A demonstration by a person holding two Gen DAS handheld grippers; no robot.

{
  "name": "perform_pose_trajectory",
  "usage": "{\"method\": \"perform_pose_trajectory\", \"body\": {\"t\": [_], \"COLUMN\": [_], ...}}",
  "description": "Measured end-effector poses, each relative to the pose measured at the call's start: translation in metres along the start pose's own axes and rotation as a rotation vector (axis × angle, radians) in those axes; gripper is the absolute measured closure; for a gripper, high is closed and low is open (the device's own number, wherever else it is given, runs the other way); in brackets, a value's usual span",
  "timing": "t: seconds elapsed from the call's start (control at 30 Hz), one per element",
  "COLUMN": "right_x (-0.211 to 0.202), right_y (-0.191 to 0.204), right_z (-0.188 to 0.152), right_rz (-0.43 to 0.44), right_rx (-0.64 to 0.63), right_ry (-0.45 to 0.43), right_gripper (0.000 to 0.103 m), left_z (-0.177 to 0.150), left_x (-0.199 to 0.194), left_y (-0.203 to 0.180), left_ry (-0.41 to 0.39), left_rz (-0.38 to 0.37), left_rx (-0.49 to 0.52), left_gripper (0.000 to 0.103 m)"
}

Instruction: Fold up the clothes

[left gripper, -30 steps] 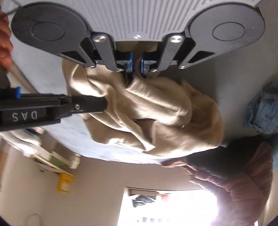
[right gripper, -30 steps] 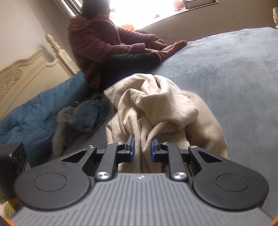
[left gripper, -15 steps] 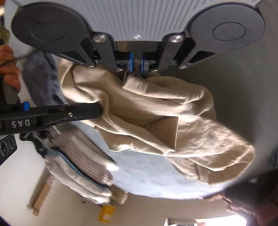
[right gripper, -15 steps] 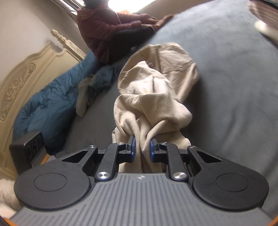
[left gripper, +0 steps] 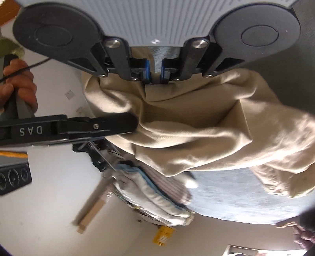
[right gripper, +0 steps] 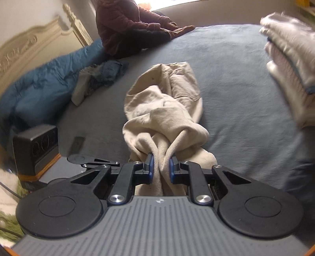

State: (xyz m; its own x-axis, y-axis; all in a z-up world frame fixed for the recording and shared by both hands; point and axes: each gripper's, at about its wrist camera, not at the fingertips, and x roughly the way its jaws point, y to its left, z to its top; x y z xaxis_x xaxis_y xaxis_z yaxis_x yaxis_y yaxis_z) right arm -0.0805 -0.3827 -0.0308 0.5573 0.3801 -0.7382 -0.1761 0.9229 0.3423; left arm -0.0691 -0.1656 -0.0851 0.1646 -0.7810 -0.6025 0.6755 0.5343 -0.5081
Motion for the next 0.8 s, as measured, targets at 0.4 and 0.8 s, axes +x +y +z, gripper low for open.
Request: {"method": "perform_pose_trajectory", "body": {"t": [0.4, 0.8], "right_x": [0.039, 0.259], "right_y": [-0.023, 0.102], "right_z": [-0.007, 0.092], "right_rz": [-0.218, 0.041], "right_rx": [-0.018, -0.382], "right_ry": [0.066, -0.057], "right_gripper": [0.047, 0.018], "left_z": [-0.039, -0.033], "left_x": [-0.042, -0.116], "left_y": [0.075, 0.178], "left_ry": [0.058, -0.133], "left_rz": [0.145, 0.675], "left_rx": [-0.175, -0.408], "left_gripper": [0.053, 0.028]}}
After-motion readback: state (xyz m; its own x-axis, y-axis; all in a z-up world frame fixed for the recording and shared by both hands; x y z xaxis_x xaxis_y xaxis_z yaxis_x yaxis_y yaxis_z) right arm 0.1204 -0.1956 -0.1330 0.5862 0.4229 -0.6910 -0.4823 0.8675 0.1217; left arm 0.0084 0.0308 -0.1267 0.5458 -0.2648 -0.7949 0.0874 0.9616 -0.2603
